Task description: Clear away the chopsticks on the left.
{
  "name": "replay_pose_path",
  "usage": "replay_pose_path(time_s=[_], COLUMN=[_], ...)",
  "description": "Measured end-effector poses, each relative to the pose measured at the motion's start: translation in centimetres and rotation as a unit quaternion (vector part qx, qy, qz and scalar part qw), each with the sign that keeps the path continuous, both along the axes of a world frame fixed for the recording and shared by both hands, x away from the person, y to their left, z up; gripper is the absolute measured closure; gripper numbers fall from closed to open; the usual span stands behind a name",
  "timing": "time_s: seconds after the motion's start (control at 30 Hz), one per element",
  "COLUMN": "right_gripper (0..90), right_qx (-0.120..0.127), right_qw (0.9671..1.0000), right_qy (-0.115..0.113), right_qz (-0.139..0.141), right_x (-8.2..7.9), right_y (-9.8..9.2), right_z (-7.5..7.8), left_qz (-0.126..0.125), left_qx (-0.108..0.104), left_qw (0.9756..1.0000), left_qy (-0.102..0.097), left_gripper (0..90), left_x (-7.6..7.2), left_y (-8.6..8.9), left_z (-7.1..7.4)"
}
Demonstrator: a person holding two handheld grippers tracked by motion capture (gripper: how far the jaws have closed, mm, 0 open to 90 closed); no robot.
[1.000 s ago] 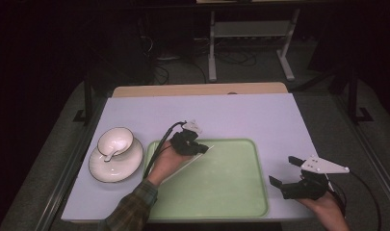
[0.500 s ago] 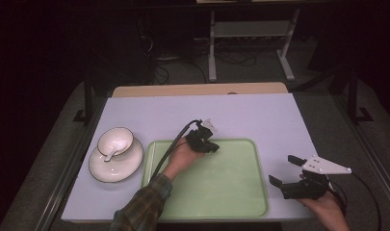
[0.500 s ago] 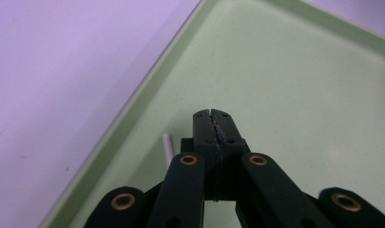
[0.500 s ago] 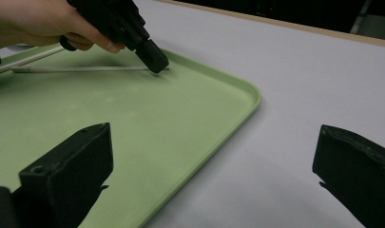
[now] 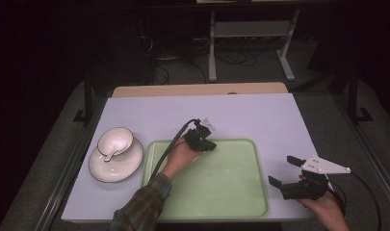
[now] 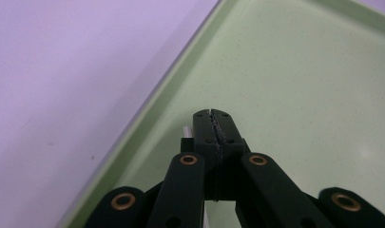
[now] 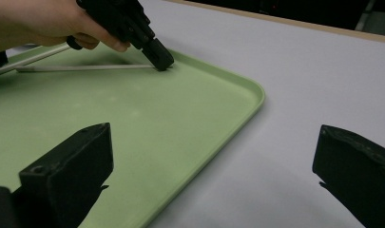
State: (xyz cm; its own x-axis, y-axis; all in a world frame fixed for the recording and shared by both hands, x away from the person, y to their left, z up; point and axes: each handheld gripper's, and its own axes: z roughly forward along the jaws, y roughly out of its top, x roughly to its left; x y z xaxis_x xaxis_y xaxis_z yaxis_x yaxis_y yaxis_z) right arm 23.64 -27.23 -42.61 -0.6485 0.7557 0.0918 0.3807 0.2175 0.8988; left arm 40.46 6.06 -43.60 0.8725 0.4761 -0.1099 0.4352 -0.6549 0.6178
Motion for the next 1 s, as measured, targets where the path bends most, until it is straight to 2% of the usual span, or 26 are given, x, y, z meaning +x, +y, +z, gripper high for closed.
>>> replay_pose_path(time_s=[0.13,0.23,0.33,0.37,0.73,1.0], right_gripper=[0.0,6.3,6.4,6.4,6.8,7.0], right_qx=[-0.003,-0.005,-0.004,-0.005,-0.010,-0.011], right_qw=[1.0000,1.0000,1.0000,0.9999,0.9999,0.9999], right_qy=[0.003,0.005,0.006,0.006,0.007,0.008], right_qz=[0.000,0.006,0.007,0.007,0.007,0.006], right_x=[0.0,0.0,0.0,0.0,0.0,0.0], right_y=[0.0,0.0,0.0,0.0,0.0,-0.1], right_z=[0.0,0.0,0.0,0.0,-0.1,-0.1], left_qz=[0.006,0.010,0.015,0.020,0.036,0.063], left_qx=[0.001,0.004,0.005,0.003,0.006,0.007], left_qw=[1.0000,0.9999,0.9999,0.9998,0.9993,0.9980], left_qy=[0.001,0.000,0.001,0.004,0.006,0.004], left_gripper=[89.9,89.9,89.9,89.9,89.9,89.9], left_x=[0.0,0.1,0.1,0.2,-0.1,-0.3], left_y=[0.5,0.9,1.4,2.0,4.3,7.0], left_z=[0.0,0.1,0.1,0.1,0.2,0.2])
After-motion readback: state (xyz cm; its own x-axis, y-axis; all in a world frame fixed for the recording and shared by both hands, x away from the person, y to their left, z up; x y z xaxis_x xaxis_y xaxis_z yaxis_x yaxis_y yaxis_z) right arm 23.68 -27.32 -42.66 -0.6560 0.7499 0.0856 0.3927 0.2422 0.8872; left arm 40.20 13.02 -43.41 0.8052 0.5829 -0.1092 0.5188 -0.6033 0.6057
